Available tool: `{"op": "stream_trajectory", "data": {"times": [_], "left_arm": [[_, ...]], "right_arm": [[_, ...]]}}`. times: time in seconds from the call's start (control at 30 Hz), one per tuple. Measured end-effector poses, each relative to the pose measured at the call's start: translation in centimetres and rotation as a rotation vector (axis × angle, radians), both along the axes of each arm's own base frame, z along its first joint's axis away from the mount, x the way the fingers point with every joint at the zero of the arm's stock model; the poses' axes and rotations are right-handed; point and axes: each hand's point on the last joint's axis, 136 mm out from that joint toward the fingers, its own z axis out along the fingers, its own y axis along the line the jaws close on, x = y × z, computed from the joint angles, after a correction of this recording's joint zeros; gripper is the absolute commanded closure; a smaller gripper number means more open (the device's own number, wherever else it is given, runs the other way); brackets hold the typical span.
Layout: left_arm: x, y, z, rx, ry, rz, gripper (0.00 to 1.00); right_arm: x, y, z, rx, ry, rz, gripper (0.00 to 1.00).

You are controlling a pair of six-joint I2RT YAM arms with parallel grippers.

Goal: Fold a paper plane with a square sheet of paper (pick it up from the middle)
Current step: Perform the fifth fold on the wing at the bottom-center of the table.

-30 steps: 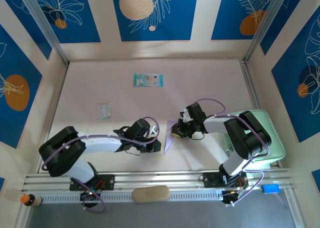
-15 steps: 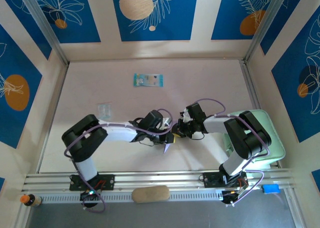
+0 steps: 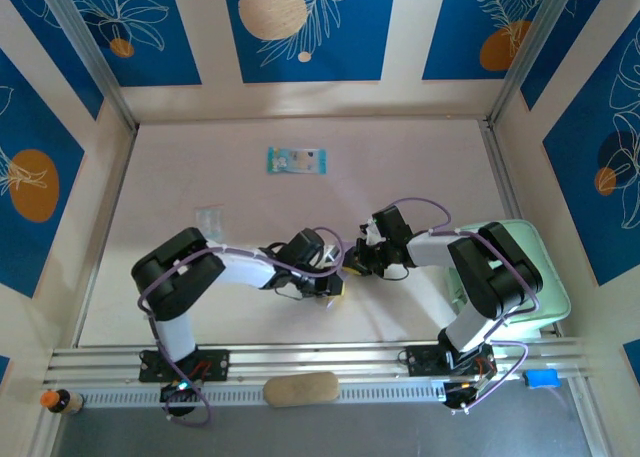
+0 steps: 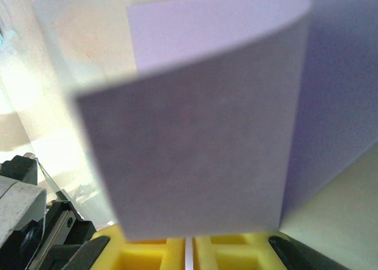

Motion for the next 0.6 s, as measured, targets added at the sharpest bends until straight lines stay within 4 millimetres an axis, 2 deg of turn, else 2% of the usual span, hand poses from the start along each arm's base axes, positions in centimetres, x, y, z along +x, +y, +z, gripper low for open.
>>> {"op": "stream_trajectory", "data": {"times": [0.33, 0.6], "left_arm": [[-1.0, 1.4, 0.1, 0.026, -0.001, 0.0, 0.98], [-3.0, 3.2, -0.1, 0.089, -0.01, -0.036, 0.98]], "right_arm": [[0.0, 0.0, 0.0, 0.0, 0.001, 0.0, 0.89], [0.0, 0.0, 0.0, -0.002, 0.003, 0.0, 0.88]]}}
